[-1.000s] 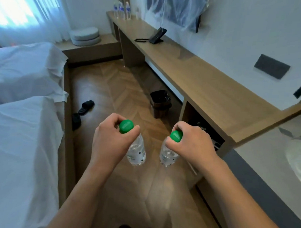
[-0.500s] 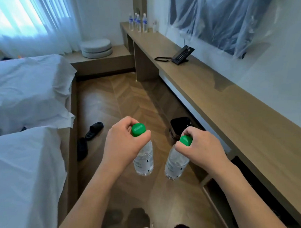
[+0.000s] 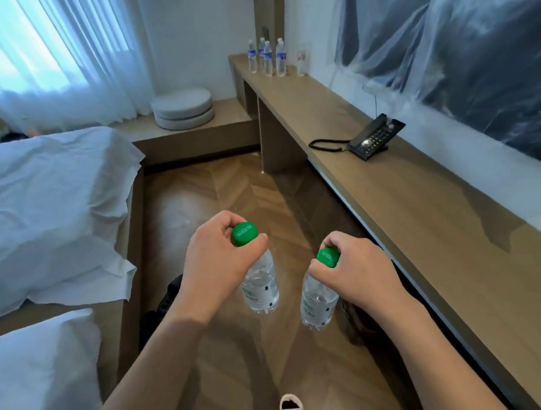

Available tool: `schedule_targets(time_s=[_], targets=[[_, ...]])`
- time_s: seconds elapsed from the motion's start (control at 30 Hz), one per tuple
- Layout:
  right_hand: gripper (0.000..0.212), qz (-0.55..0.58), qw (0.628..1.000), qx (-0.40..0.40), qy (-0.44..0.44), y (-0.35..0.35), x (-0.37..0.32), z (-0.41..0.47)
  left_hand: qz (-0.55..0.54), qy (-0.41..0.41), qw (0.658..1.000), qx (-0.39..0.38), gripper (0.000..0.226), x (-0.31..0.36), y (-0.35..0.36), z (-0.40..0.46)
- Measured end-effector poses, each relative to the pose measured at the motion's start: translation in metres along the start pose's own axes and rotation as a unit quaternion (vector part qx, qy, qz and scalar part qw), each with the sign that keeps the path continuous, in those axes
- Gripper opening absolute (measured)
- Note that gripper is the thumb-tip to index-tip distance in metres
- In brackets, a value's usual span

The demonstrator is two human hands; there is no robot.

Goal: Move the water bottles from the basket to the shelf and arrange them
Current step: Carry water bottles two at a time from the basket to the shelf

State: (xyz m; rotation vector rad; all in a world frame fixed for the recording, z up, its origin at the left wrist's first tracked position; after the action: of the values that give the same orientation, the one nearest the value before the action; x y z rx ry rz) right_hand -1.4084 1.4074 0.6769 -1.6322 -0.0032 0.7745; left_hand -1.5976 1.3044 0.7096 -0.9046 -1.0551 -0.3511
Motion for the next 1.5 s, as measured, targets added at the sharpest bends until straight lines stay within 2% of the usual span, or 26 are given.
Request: schedule_targets(time_s=[0.33, 0.57, 0.7, 1.03, 1.33, 1.5], targets=[[0.021, -0.001, 1.0, -0.006, -0.024, 0.028, -0.081, 0.268, -0.048, -0.01, 0.998, 0.029, 0.02, -0.069, -0.021, 0.256], [0.021, -0.017, 1.0, -0.003, -0.013, 0.065, -0.149, 0.45, -0.004, 0.025, 1.0, 0.005, 0.021, -0.111, -0.051, 0.458], [0.022, -0.01, 1.0, 0.014, -0.016, 0.069, -0.178, 0.539, 0.005, 0.031, 0.999, 0.018, 0.022, -0.13, -0.057, 0.561], [0.025, 0.016, 1.0, 0.008, -0.005, 0.123, -0.21, 0.802, -0.001, 0.001, 1.0, 0.011, 0.02, -0.21, -0.034, 0.815], [0.023, 0.039, 0.999, 0.02, -0.004, 0.11, -0.255, 1.025, -0.014, 0.03, 0.999, 0.032, 0.022, -0.214, -0.034, 1.041], [0.02, 0.064, 0.997, 0.032, 0.033, 0.115, -0.251, 1.134, -0.002, 0.0, 1.0, -0.009, 0.021, -0.25, 0.0, 1.158]])
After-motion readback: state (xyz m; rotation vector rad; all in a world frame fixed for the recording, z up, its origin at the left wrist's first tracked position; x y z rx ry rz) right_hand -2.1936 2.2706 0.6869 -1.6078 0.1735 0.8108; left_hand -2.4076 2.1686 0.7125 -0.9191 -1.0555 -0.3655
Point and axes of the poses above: each hand's wrist, its own z-axis towards the middle knuckle, its own y-axis out of the palm, x = y × z, the point moved 5 cm from there along z, towards the middle knuckle
